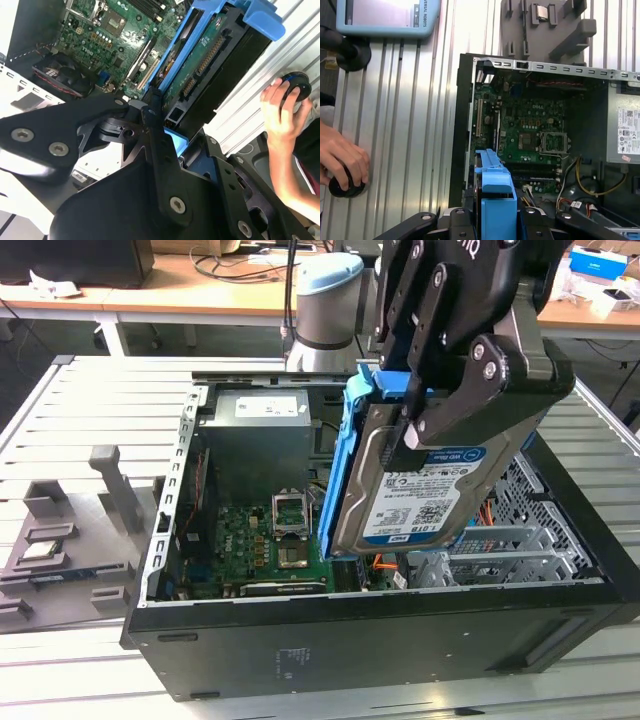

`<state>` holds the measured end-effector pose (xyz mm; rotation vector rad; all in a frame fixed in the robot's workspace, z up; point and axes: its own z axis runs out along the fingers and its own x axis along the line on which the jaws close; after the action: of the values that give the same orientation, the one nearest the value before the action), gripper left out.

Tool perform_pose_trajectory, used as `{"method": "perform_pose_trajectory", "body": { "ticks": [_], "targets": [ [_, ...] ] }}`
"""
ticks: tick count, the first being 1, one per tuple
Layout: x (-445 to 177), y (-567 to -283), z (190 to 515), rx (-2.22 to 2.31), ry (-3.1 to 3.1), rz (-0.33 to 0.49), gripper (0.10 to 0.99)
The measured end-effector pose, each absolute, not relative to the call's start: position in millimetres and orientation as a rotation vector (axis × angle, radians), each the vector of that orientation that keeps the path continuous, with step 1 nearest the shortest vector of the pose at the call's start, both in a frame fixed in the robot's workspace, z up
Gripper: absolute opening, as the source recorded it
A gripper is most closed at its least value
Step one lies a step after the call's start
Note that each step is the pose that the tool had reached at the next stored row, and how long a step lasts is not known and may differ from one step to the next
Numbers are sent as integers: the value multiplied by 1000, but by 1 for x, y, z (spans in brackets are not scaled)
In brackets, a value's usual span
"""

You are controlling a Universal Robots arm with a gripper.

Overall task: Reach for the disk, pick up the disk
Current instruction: 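Pick up the disk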

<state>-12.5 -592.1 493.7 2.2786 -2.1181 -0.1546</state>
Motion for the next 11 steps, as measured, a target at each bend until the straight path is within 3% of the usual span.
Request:
{"method": "perform_pose_trajectory", "body": {
  "ticks": [11],
  "targets": [
    [8, -592, 491, 2278, -2118, -155, 369]
  ]
}}
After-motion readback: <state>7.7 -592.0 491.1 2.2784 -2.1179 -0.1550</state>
